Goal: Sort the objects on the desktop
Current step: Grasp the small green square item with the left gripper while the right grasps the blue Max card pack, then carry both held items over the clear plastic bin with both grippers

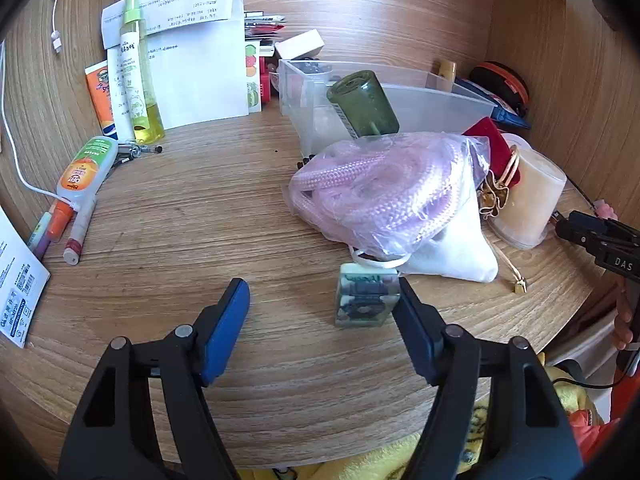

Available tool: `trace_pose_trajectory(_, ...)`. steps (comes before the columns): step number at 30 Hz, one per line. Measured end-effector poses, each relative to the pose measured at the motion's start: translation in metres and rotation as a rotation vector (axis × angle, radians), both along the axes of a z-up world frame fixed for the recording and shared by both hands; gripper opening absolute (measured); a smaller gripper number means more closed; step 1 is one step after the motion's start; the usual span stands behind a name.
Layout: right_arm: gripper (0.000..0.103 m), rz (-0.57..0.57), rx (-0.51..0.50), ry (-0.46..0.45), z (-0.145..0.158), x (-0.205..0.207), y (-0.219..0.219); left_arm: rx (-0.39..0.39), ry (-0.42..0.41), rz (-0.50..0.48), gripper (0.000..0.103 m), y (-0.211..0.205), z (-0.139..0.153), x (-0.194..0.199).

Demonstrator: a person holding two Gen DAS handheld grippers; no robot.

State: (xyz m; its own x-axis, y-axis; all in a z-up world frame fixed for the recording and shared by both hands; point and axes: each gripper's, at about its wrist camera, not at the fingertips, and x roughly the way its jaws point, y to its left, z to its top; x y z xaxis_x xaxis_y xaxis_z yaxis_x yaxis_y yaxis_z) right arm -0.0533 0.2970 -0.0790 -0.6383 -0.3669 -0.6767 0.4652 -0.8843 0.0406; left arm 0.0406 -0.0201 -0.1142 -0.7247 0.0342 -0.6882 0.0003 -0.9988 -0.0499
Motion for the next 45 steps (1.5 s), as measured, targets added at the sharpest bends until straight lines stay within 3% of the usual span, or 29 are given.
trace_pose_trajectory(9,0.029,-0.011,0.031,0.031,0.000,-0.003,0.007,-0.042,0.003,0.003,0.056,0.005,-0.001,-0.002)
trace_pose_trajectory(14,0.025,-0.003,0.041,0.034,-0.001,-0.003,0.004,-0.052,0.000,0.009,0.031,0.005,0.001,-0.005)
trace_pose_trajectory(17,0.025,0.002,0.026,0.027,-0.001,-0.002,0.004,-0.050,-0.001,0.013,0.024,0.002,0.002,-0.006)
trace_pose_trajectory(28,0.025,-0.036,-0.062,0.020,0.012,-0.003,0.017,-0.074,0.066,0.086,0.024,-0.017,0.023,-0.003)
trace_pose_trajectory(38,0.025,-0.002,-0.103,0.072,0.046,-0.010,0.013,0.043,0.067,0.042,0.024,-0.028,0.057,-0.011)
trace_pose_trajectory(45,0.025,0.028,-0.112,0.136,0.068,-0.020,-0.004,0.037,0.120,0.048,0.024,-0.028,0.083,-0.018)
